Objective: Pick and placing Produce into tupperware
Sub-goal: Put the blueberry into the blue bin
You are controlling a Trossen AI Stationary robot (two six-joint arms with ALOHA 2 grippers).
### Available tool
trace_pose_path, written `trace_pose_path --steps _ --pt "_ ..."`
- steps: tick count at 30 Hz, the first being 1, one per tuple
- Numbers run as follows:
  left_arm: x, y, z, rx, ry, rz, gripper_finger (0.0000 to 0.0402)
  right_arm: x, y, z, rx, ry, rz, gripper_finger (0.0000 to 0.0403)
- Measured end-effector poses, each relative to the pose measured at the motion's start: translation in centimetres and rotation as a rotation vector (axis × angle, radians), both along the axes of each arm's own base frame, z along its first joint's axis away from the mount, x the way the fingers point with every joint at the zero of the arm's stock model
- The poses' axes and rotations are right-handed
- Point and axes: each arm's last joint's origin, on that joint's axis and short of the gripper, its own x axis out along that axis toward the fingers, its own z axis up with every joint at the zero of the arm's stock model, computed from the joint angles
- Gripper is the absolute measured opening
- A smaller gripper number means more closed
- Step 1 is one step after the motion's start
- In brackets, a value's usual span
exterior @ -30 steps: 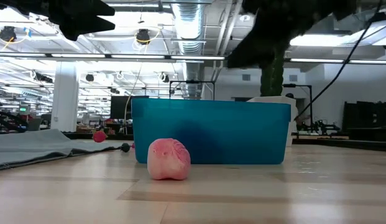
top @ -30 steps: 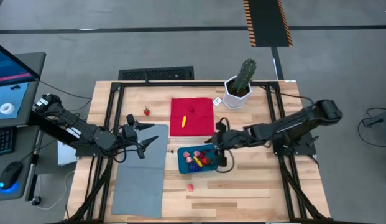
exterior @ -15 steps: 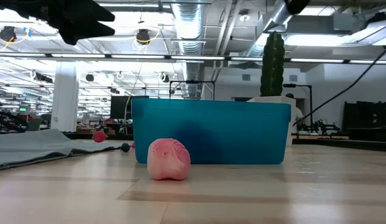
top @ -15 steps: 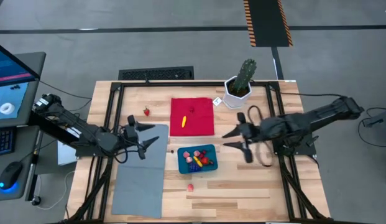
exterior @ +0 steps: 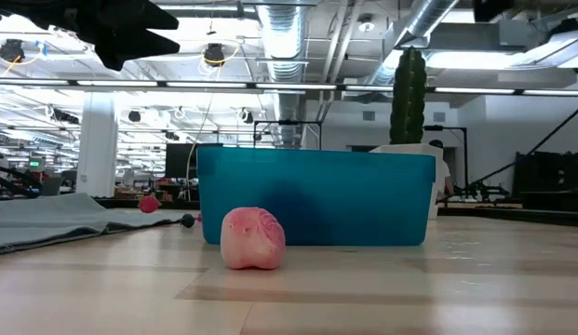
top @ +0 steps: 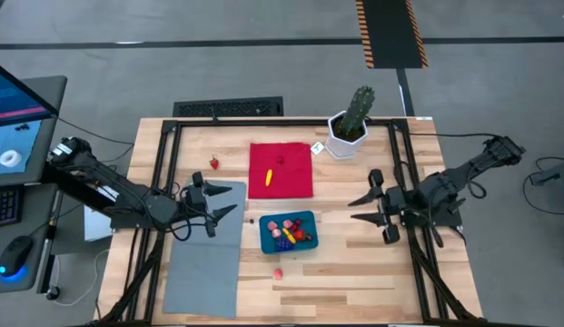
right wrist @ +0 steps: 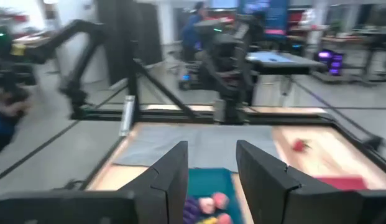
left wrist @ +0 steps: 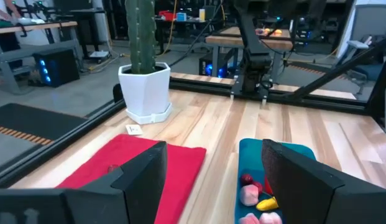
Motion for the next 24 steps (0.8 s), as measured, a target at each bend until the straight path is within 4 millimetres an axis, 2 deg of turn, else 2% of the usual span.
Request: trace_pose_path --steps 7,11,14,18,24 --pt "0.0 0.0 0.0 0.031 0.014 -0.004 0.0252 -1.5 -0.8 -4.2 0.051 -0.089 -0.067 0.0159" --pt "0.0 0.0 -0.1 0.034 0.016 -0.004 0.0252 -2.1 -1.9 -6.9 0.038 -0.095 -0.230 0.0159" --pt "0.0 0.0 -0.1 0.041 0.022 -0.005 0.0252 -2.6 -2.3 -8.1 0.019 -0.112 -0.224 0.0159" --pt "0.0 0.0 -0.1 0.043 0.023 -0.005 0.0252 -2.9 -2.5 -8.8 0.030 -0.130 -0.106 0.0157" --pt "0.0 0.0 -0.2 0.030 0.024 0.003 0.0252 -2.7 -3.5 -9.1 0.036 -0.118 -0.072 0.0150"
